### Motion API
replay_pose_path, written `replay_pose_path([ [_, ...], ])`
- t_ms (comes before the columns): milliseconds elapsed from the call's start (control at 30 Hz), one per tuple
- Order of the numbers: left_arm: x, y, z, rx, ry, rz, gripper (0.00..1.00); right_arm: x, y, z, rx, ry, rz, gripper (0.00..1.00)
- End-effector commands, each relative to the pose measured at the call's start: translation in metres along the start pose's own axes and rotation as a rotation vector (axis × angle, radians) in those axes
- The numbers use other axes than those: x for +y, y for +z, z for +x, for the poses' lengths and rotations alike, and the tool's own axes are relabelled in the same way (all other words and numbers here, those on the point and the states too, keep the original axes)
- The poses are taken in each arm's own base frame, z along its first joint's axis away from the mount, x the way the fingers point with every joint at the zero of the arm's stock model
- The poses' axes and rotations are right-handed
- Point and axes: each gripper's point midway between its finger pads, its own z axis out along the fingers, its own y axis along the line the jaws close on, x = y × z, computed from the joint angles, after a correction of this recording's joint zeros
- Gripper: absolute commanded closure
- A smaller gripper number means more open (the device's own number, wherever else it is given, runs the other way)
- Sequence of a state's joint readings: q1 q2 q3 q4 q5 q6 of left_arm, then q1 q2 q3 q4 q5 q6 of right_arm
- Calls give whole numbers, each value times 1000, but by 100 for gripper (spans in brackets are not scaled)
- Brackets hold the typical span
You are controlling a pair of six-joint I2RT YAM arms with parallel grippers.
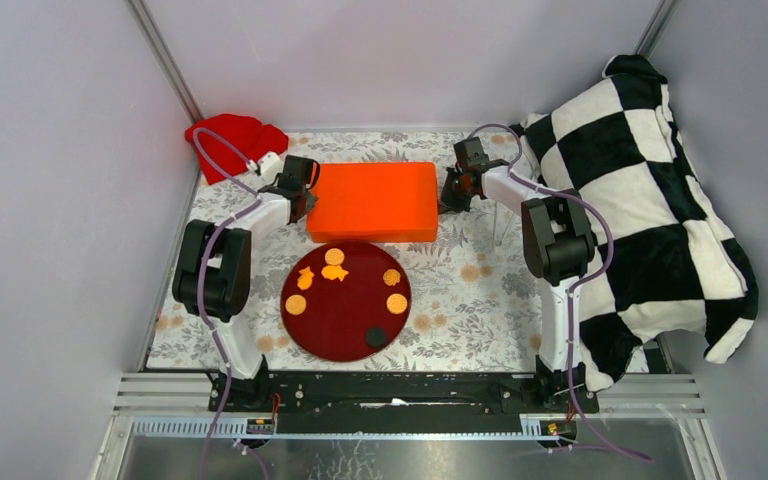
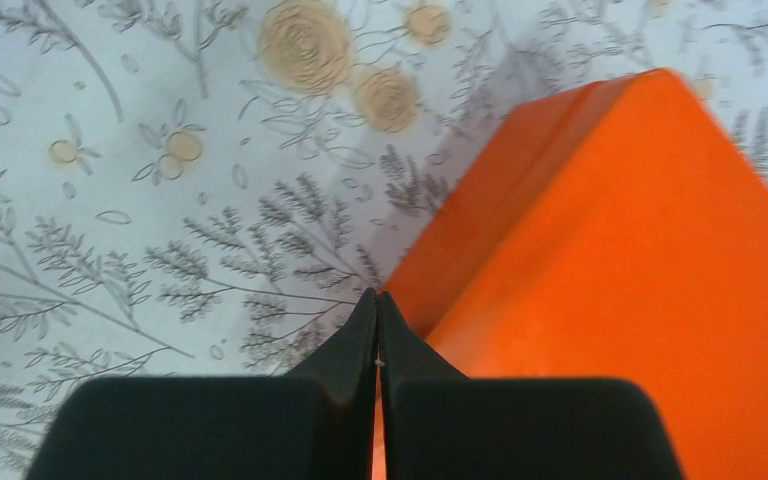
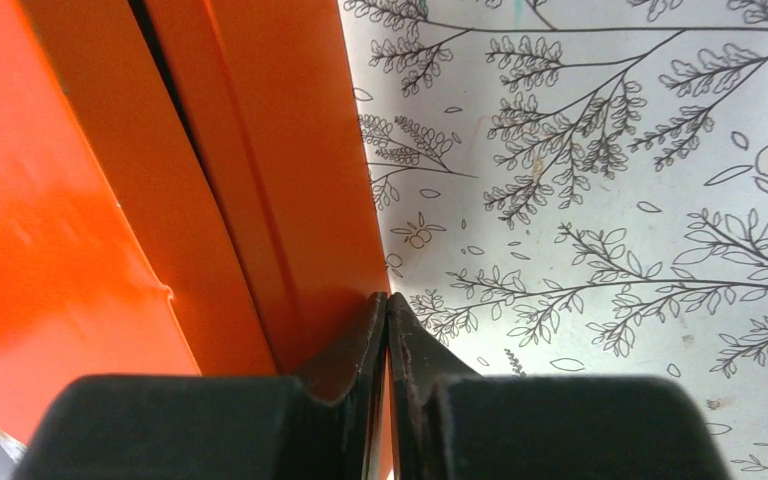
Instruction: Pack the cookies
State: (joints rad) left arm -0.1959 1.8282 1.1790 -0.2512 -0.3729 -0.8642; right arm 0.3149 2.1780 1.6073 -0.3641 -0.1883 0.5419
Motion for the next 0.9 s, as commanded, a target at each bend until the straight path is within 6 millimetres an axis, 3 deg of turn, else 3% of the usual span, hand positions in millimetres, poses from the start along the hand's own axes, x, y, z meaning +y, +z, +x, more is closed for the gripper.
replay_pose_path([
  [0, -39, -13, 0, 4, 7, 174, 100, 35, -26, -7, -41, -59, -38, 90],
  [233, -32, -19, -7, -19, 13, 135, 100, -26, -69, -48, -243, -11, 385, 91],
  [367, -18, -29, -23, -70, -2, 61, 100, -35, -94, -60, -334, 14, 451, 93],
  [467, -6, -42, -35, -127, -23, 9, 100, -27, -107, -72, -390, -3, 427, 95],
  [600, -4, -63, -50, -197, -21, -4, 100, 2, -115, -87, -423, -68, 304, 98],
  [767, -32, -88, -50, -224, 8, 106, 100, 34, -105, -100, -386, -132, 205, 99],
  [867, -49, -89, -34, -183, 24, 186, 100, 50, -89, -99, -336, -153, 139, 100],
])
